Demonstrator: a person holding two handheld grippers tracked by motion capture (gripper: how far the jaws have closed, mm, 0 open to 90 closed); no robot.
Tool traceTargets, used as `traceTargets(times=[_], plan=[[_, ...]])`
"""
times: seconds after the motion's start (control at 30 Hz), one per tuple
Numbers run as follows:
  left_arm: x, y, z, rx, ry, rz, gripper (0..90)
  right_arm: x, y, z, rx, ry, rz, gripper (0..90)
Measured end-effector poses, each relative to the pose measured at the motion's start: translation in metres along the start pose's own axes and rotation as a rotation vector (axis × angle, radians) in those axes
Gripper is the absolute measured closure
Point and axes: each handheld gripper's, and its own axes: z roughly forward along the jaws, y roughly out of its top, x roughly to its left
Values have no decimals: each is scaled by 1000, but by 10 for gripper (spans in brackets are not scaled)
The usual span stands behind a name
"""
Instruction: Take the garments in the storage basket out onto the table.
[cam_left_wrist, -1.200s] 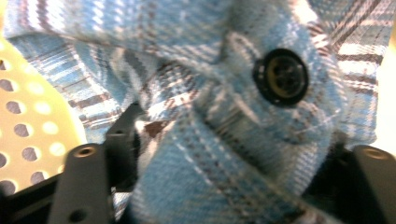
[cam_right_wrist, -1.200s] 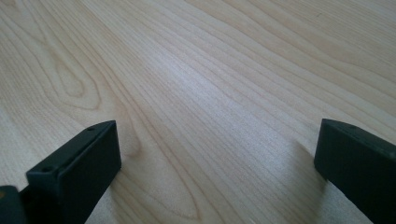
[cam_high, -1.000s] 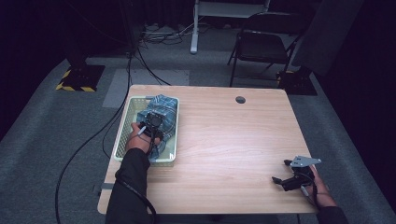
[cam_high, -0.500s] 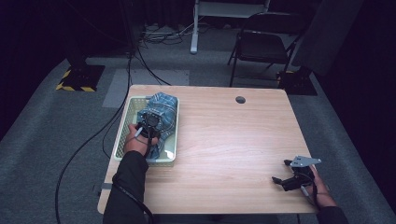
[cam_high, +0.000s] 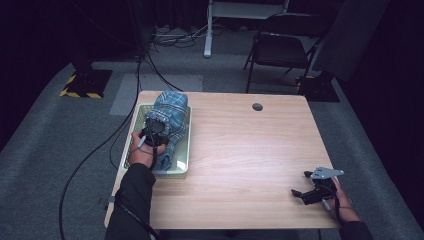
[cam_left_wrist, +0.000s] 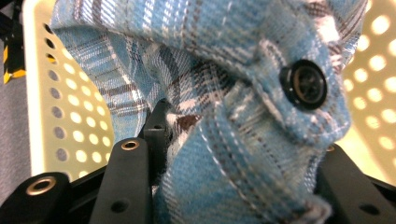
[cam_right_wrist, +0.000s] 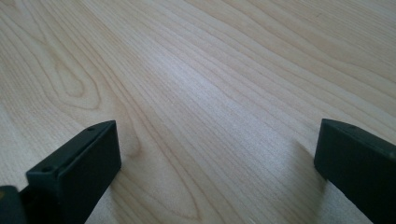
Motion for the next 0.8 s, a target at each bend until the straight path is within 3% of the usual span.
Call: traceTargets(times=[0.23, 0.8], plan=[[-1, 0, -13, -52, -8, -3, 534, 0, 0, 0, 0, 0, 0, 5], [-7, 1, -34, -122, -30, 9, 530, 0, 0, 0, 0, 0, 0, 5]])
